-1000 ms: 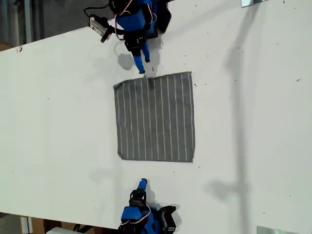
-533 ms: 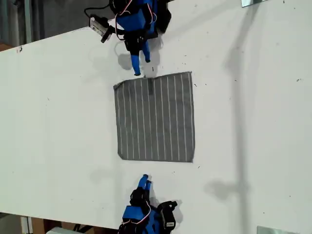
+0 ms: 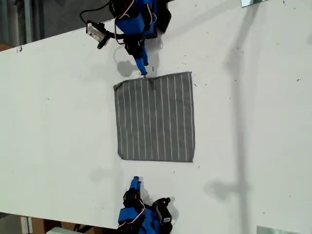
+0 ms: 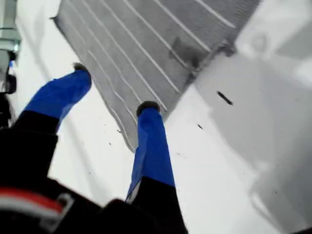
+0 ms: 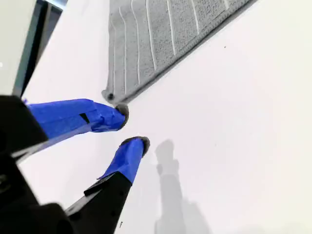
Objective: Grasp corners of a square towel and fold twice.
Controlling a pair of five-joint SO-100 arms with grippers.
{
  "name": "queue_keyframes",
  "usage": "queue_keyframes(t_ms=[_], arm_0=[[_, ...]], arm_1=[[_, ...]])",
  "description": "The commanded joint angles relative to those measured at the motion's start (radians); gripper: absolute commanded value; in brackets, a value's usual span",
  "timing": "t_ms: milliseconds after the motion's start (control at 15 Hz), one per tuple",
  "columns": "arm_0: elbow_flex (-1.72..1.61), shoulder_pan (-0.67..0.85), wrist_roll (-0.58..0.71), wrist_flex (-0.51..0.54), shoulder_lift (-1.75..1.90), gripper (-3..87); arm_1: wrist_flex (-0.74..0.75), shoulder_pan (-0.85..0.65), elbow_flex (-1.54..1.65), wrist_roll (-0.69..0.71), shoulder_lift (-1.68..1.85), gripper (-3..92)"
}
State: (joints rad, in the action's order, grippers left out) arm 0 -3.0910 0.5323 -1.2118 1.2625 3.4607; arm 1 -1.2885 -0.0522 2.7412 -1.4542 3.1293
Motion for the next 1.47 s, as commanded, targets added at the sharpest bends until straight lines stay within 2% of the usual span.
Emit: queue_keyframes(t_ms=[0,67,267,400,733,800,867,933,1133,1200,1400], arm_0=[[0.006,-0.04,0.026,-0.035,0.008,10.8],[0.003,-0.063,0.002,-0.031,0.008,10.6],[0.0,-0.067,-0.009,-0.026,0.008,10.1],[-0.002,-0.071,-0.005,-0.031,0.008,9.8],[-0.002,-0.086,-0.011,-0.018,0.008,9.1],[-0.002,-0.089,-0.011,-0.018,0.008,9.1],[0.0,-0.092,-0.011,-0.015,0.008,9.0],[0.0,-0.094,-0.012,-0.015,0.008,9.0],[0.003,-0.132,-0.028,-0.023,0.008,9.0],[0.003,-0.135,-0.028,-0.023,0.008,9.0],[0.003,-0.132,-0.028,-0.025,0.008,8.8]], arm_1=[[-0.015,0.15,-0.546,0.057,-0.956,38.3],[-0.02,0.247,-0.647,0.057,-1.131,38.9],[0.147,0.499,-0.666,-0.084,-1.387,39.3],[0.221,0.575,-0.732,-0.123,-1.531,39.1],[0.399,0.571,-0.732,-0.13,-1.692,33.3],[0.414,0.569,-0.733,-0.129,-1.71,26.6],[0.42,0.568,-0.733,-0.129,-1.71,10.3],[0.42,0.561,-0.733,-0.13,-1.701,1.2],[0.403,0.56,-0.764,-0.118,-1.698,-0.1],[0.391,0.563,-0.787,-0.107,-1.704,4.6],[0.219,0.571,-0.953,-0.086,-1.759,-0.1]])
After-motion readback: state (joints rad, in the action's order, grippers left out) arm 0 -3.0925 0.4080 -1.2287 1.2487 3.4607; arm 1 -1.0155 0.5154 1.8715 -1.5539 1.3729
